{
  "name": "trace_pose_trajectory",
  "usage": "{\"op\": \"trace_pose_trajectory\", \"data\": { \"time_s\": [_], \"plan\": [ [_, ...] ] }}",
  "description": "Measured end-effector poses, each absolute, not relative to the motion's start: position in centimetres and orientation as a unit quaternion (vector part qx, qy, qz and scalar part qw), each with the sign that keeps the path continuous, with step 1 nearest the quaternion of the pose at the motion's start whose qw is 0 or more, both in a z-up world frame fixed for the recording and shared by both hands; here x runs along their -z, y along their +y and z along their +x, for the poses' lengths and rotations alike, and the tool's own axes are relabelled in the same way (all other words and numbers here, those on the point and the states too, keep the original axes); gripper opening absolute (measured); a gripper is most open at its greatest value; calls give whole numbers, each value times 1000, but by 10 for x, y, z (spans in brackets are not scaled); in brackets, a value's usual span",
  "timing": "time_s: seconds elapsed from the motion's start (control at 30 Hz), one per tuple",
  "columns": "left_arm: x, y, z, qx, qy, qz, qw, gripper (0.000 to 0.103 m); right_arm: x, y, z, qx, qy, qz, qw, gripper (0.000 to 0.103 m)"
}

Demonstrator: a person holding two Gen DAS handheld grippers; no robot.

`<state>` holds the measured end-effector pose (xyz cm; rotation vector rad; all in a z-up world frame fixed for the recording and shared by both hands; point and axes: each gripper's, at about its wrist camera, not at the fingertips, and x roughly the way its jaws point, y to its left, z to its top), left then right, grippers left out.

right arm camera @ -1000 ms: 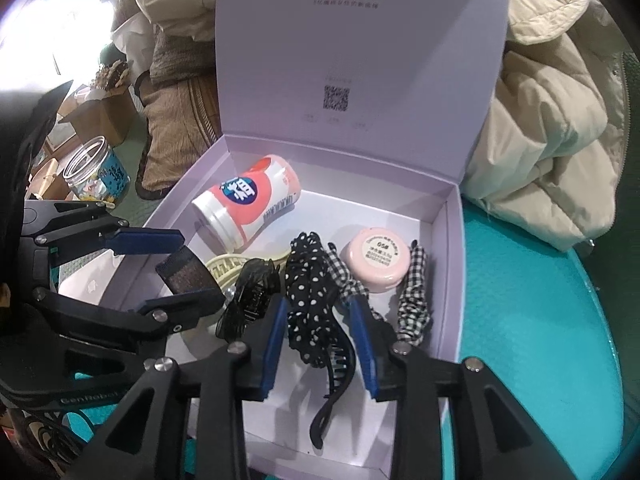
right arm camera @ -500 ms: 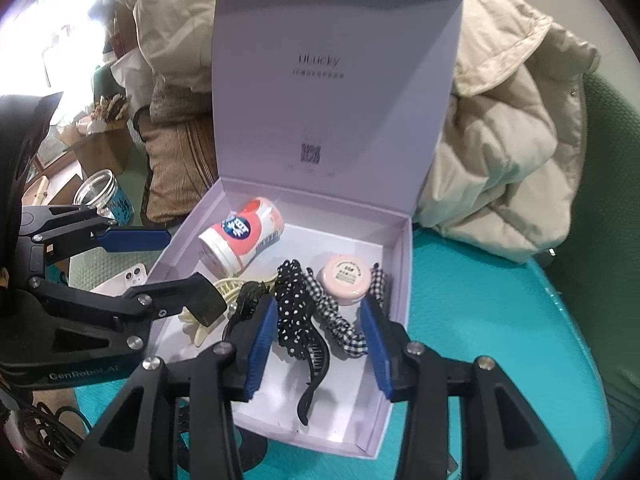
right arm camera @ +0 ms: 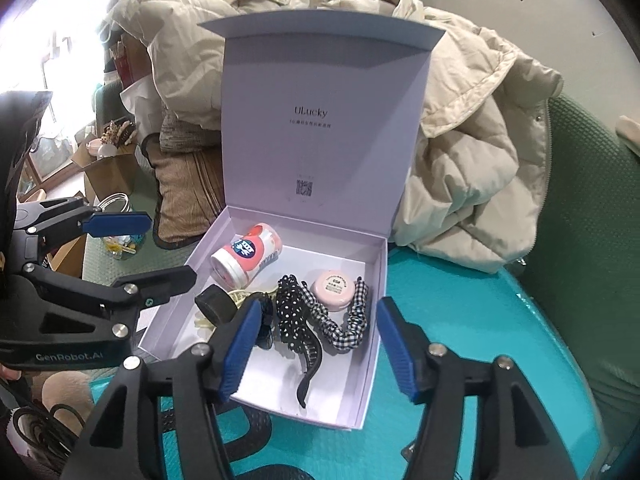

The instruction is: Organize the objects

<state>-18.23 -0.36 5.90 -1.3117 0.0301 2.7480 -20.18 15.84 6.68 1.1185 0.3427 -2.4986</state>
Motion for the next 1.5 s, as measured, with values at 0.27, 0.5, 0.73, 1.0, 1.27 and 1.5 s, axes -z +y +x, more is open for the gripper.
{"op": "trace_pose_trajectory", "data": {
  "time_s": [0.27,0.5,0.73,1.0,1.27,1.5],
  "plan": [
    [-73,-1,-162,-909,20,-415,26,82,-79,166,-182,896,121,389,176,65],
    [-76,1,-142,-912,22,-410,8,87,-79,174,-163,897,114,392,168,68],
    [-66,9,-119,-909,22,-417,5,88,-70,183,-141,895,106,404,159,69],
    [-53,14,-94,-902,9,-432,6,88,-55,190,-116,888,102,421,155,69],
    [-39,15,-66,-896,1,-444,5,88,-41,193,-94,881,98,438,151,69],
    [-28,14,-41,-892,-6,-452,3,88,-29,191,-70,874,95,450,154,69]
  ]
}}
